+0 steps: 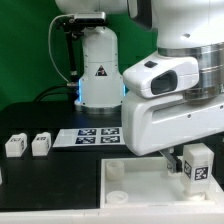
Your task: Assemble one leg
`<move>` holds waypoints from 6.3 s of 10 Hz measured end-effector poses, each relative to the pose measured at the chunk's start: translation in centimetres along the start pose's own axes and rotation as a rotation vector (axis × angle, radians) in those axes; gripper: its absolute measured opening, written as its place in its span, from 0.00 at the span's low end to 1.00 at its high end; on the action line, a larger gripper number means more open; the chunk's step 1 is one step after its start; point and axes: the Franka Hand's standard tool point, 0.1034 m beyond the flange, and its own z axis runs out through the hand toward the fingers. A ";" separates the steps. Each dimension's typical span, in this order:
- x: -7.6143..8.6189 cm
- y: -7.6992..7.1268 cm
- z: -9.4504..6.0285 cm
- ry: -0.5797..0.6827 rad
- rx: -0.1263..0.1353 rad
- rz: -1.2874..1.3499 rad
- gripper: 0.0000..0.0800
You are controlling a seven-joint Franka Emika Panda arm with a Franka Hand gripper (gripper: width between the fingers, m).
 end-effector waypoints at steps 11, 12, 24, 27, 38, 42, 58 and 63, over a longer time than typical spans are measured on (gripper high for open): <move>-0.9 2.1 0.3 0.087 0.093 1.002 0.37; -1.1 2.0 0.3 0.074 0.104 1.119 0.37; -1.4 0.4 0.5 0.084 0.038 1.046 0.81; -1.4 0.5 0.5 0.088 0.017 0.715 0.81; -1.2 0.6 0.0 0.100 -0.007 1.012 0.36; -1.4 0.6 0.0 0.075 0.054 1.715 0.37; -0.5 0.2 -0.2 0.123 -0.002 0.637 0.66; -0.6 0.7 -0.2 0.125 0.023 1.106 0.37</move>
Offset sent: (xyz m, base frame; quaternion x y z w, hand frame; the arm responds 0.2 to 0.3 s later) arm 0.0000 0.0000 0.0000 0.0000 0.0000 0.0899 0.9960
